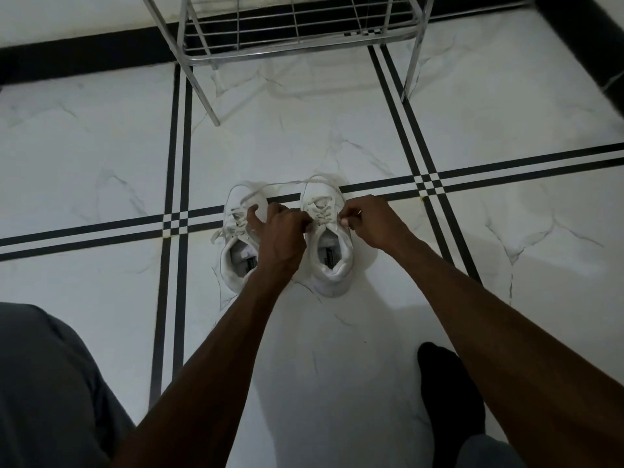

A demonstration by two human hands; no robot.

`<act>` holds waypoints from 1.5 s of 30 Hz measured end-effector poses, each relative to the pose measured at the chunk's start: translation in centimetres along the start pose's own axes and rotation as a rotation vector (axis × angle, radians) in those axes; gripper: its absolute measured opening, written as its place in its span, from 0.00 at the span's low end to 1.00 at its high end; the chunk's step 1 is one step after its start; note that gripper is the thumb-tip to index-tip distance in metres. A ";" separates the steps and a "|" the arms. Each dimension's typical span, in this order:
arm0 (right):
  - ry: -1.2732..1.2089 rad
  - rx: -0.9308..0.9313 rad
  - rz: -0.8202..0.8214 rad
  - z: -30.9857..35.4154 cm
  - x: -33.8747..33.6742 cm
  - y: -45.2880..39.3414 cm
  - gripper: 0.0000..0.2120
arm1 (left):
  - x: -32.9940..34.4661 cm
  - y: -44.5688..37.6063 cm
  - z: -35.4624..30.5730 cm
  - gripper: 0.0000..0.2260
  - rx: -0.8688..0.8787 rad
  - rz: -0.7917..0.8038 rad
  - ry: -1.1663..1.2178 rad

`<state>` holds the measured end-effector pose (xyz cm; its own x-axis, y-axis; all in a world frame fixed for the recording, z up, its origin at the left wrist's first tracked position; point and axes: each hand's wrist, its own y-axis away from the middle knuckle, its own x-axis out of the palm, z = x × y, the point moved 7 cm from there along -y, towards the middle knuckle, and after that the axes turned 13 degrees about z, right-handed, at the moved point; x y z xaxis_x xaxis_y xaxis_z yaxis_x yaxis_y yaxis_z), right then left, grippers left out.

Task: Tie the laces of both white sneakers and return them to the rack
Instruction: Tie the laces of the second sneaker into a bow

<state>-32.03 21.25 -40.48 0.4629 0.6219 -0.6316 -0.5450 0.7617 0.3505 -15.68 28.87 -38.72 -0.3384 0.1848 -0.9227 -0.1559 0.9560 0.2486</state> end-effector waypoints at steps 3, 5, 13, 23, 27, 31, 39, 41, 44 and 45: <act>0.103 -0.039 -0.047 0.5 -0.3 0.3 0.05 | -0.1 0.0 0.1 0.11 0.012 -0.030 -0.042; 0.199 -0.033 -0.067 0.8 0.0 0.4 0.07 | 0.0 0.1 0.0 0.11 0.019 -0.064 -0.105; 0.242 -0.101 -0.172 -0.5 1.4 1.0 0.07 | 0.7 0.3 0.3 0.15 0.057 -0.075 -0.143; 0.148 0.064 -0.021 -1.0 1.2 -0.6 0.02 | 1.2 -1.1 1.3 0.07 0.101 0.035 0.074; 0.001 0.135 0.152 -2.3 0.2 -0.2 0.08 | 2.1 -1.2 2.6 0.04 -0.004 0.186 0.417; -0.174 0.132 0.273 -3.1 -0.3 0.5 0.12 | 2.7 -0.7 2.4 0.02 -0.004 0.183 0.549; -0.254 0.208 0.385 -3.0 0.0 0.6 0.11 | 1.3 -0.7 2.6 0.08 0.010 0.330 0.736; -0.351 0.196 0.365 -2.5 -0.6 0.9 0.13 | 0.5 -0.6 2.5 0.12 0.004 0.357 0.919; -0.597 0.121 0.317 -1.3 -1.9 1.1 0.15 | -1.4 -0.9 2.2 0.16 0.002 0.285 1.046; -0.662 0.084 0.299 -0.8 -2.3 1.1 0.16 | -1.9 -0.9 1.9 0.17 0.018 0.269 1.094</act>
<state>-34.31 20.51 -39.19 0.6430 0.7648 0.0404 -0.6710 0.5371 0.5112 -13.14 28.06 -37.76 -0.9921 0.0941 -0.0833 0.0547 0.9200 0.3882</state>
